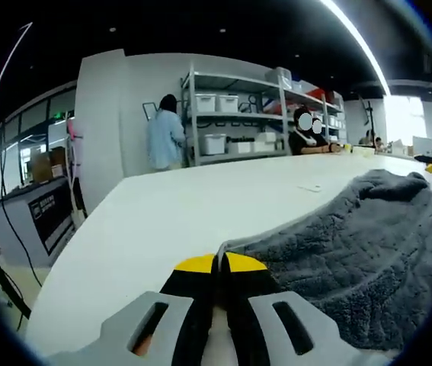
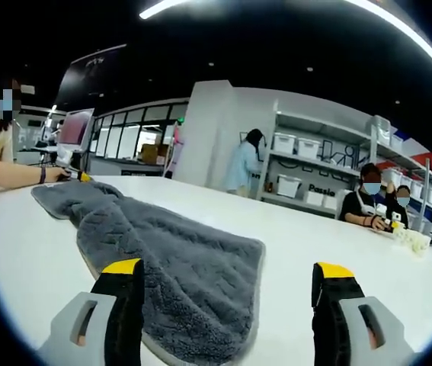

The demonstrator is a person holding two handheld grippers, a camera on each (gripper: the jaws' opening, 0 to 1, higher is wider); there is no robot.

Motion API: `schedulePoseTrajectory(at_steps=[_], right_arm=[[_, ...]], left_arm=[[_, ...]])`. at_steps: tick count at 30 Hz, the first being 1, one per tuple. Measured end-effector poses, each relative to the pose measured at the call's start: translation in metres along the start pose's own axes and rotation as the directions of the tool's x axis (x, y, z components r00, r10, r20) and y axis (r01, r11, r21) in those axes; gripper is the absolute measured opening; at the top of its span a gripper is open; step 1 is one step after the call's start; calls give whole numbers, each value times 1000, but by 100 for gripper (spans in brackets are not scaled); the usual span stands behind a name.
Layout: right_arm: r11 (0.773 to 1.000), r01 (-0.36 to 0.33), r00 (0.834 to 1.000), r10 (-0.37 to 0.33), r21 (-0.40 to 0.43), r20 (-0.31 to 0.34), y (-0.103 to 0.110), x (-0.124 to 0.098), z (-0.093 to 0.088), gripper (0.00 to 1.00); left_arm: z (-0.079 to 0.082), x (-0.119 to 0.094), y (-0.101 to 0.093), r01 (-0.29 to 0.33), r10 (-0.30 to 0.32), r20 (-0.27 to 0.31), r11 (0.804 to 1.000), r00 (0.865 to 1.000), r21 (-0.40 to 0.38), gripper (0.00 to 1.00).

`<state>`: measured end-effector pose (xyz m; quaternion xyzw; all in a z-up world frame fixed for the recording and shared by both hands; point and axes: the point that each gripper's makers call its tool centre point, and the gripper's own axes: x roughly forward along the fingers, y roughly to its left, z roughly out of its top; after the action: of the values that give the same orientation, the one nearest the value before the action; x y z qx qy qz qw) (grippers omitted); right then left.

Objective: Fold the towel on the table until its edges align and the towel forms a compact rectangular stack.

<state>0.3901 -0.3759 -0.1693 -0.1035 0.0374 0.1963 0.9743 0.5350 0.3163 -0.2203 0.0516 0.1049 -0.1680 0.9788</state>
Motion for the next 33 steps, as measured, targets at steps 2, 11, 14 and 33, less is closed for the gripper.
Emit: schedulePoseTrajectory(at_steps=[2,11,14,33], right_arm=[[1000,0,1000,0,0,-1,0,0,0,92],[1000,13,1000,-13,8,0,-6,-1,0,92],[1000,13,1000,-13,7,-1,-6,-2,-1,92],[1000,-6,1000,6,-7,-24,-1,1,-7,92]], left_arm=[[0,2,2,0,0,-2,1000,1000,0,3],[1,12,13,-2,2,-5,1000,1000,-4,3],[1,13,13,-4,4,-7,1000,1000,-4,3],[11,-3,17,3,2,71,997,997,-78,22]])
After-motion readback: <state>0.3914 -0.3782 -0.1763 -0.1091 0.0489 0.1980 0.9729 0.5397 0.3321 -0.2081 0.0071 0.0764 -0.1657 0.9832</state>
